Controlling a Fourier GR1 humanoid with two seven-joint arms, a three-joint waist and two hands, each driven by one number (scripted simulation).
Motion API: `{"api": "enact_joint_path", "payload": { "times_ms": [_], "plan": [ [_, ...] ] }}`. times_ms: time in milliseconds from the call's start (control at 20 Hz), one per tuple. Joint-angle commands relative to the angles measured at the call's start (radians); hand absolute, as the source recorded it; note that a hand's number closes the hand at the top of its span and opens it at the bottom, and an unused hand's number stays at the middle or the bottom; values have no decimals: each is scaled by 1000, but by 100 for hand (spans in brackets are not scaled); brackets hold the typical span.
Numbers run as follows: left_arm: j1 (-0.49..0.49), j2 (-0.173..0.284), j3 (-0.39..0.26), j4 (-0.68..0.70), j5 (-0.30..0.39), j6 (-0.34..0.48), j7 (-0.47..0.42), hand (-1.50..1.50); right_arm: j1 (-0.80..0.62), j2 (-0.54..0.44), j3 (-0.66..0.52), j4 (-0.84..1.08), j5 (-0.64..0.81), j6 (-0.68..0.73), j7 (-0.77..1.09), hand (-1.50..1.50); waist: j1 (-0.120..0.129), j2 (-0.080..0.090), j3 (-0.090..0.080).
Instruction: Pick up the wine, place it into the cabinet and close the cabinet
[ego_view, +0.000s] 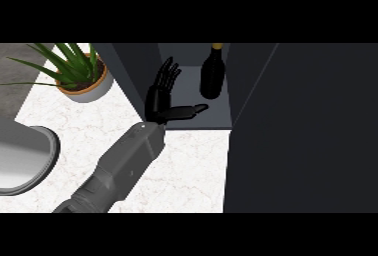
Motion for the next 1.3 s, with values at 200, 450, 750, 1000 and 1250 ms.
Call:
{"api": "enact_joint_path", "payload": {
  "times_ms": [200,450,750,1000,1250],
  "plan": [
    [189,99,-82,-382,-80,87,101,-150,-41,-27,-56,29,-34,2,9,-150,39,-20,10],
    [324,182,-190,-739,-113,151,274,-150,20,-3,7,-46,9,-2,22,-150,47,-26,11],
    [568,361,-211,-1148,-159,220,353,-150,28,21,42,-75,20,-21,42,-150,30,-17,10],
    [695,404,-258,-1459,-226,379,436,-150,-51,-20,8,-119,-11,-41,145,-150,30,-16,10],
    [760,446,-201,-1528,-240,353,466,-150,31,-102,16,-60,-14,120,45,150,18,-13,10]
  ]
}}
